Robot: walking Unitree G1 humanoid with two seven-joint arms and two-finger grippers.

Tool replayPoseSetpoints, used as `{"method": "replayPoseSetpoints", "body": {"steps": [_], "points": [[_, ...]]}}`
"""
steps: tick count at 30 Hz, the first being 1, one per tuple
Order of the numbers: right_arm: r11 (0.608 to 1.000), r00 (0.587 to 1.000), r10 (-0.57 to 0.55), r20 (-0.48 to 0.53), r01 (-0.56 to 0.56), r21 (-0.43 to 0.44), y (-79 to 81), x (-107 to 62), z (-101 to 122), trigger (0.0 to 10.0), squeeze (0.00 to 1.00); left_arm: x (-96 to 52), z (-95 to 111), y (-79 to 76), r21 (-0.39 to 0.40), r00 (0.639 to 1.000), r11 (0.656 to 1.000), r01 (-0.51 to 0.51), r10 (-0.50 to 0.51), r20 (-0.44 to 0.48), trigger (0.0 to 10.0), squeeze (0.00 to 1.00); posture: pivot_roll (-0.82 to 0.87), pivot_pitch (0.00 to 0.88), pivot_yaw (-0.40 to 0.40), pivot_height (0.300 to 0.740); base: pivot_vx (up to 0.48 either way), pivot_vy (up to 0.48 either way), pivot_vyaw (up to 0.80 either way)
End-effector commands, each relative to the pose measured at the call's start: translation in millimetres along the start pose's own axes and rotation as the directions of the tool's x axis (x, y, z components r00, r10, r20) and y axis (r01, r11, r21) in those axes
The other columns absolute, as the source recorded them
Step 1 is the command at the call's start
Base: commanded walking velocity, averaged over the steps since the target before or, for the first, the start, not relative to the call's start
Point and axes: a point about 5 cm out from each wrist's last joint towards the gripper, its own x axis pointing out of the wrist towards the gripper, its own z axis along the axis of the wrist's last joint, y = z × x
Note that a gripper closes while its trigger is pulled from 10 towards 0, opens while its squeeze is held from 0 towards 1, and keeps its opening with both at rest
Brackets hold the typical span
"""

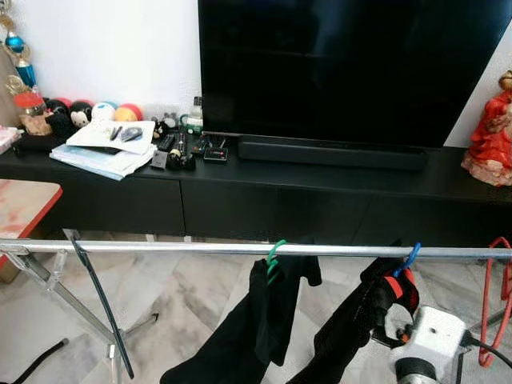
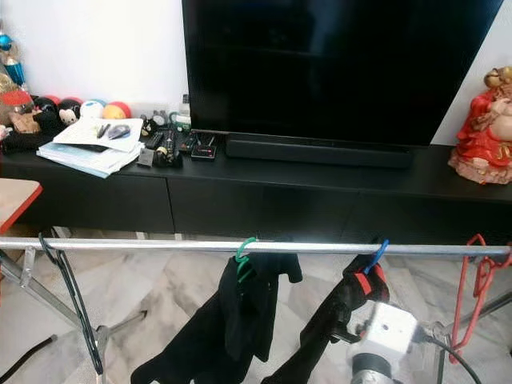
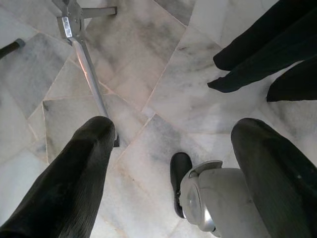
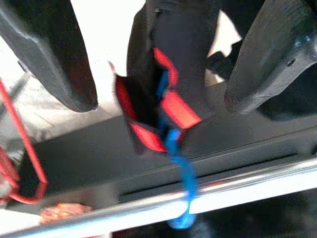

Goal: Hang hanger

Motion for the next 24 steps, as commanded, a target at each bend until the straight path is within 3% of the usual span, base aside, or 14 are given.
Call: {"method": "replayPoseSetpoints", "body": {"steps": [1, 11, 13, 14, 15, 17, 18, 19, 24], "points": [[1.0, 1.0, 0.004, -0.007, -0.004, 0.023, 3.2, 4.1, 3.0, 10.0, 0.0, -0.4, -3.0, -1.9, 0.004, 1.0, 1.0, 0.006, -0.006, -0.017, 10.0, 0.0, 0.07, 0.009, -0.041, 0.74, 0.0, 0.0, 0.0], [0.99, 0.99, 0.103, -0.095, -0.094, 0.102, 22.2, 21.5, -3.3, 10.0, 0.0, 0.8, -0.5, -2.9, 0.011, 1.0, 1.0, 0.01, -0.009, -0.011, 10.0, 0.0, 0.08, 0.017, -0.039, 0.74, 0.0, 0.0, 0.0], [0.987, 0.989, 0.105, -0.106, -0.09, 0.136, 24.4, 24.6, -3.7, 9.5, 0.0, 1.0, -0.2, -2.8, 0.011, 1.0, 1.0, 0.009, -0.009, -0.01, 10.0, 0.0, 0.08, 0.021, -0.038, 0.74, 0.0, 0.0, 0.0], [0.985, 0.988, 0.104, -0.116, -0.086, 0.153, 25.8, 26.9, -5.1, 8.5, 0.0, 1.0, 0.0, -2.8, 0.011, 1.0, 1.0, 0.008, -0.008, -0.01, 10.0, 0.0, 0.08, 0.023, -0.037, 0.74, 0.0, 0.0, 0.0], [0.984, 0.988, 0.097, -0.122, -0.077, 0.159, 25.8, 27.9, -6.4, 2.7, 0.0, 1.1, -0.1, -3.0, 0.011, 1.0, 1.0, 0.009, -0.008, -0.011, 10.0, 0.0, 0.08, 0.023, -0.037, 0.74, 0.0, 0.0, 0.0], [0.982, 0.988, 0.075, -0.134, -0.05, 0.185, 25.4, 29.6, -8.7, 0.0, 0.0, 1.1, -0.4, -3.5, 0.012, 1.0, 1.0, 0.01, -0.01, -0.012, 10.0, 0.0, 0.08, 0.024, -0.037, 0.74, 0.0, 0.0, 0.0], [0.98, 0.988, 0.073, -0.136, -0.046, 0.191, 26.4, 30.8, -8.9, 1.3, 0.0, 1.0, -0.7, -4.0, 0.013, 1.0, 1.0, 0.011, -0.011, -0.013, 10.0, 0.0, 0.09, 0.026, -0.038, 0.74, 0.0, 0.0, 0.0], [0.981, 0.988, 0.074, -0.134, -0.048, 0.19, 27.2, 31.0, -8.7, 9.4, 0.0, 0.9, -0.9, -4.3, 0.013, 1.0, 1.0, 0.012, -0.012, -0.014, 10.0, 0.0, 0.09, 0.026, -0.038, 0.74, 0.0, 0.0, 0.0], [0.98, 0.988, 0.074, -0.133, -0.047, 0.192, 28.8, 32.1, -8.9, 10.0, 0.0, 0.5, -2.6, -5.7, 0.015, 1.0, 1.0, 0.016, -0.016, -0.019, 10.0, 0.0, 0.08, 0.029, -0.038, 0.74, 0.0, 0.0, 0.0]]}}
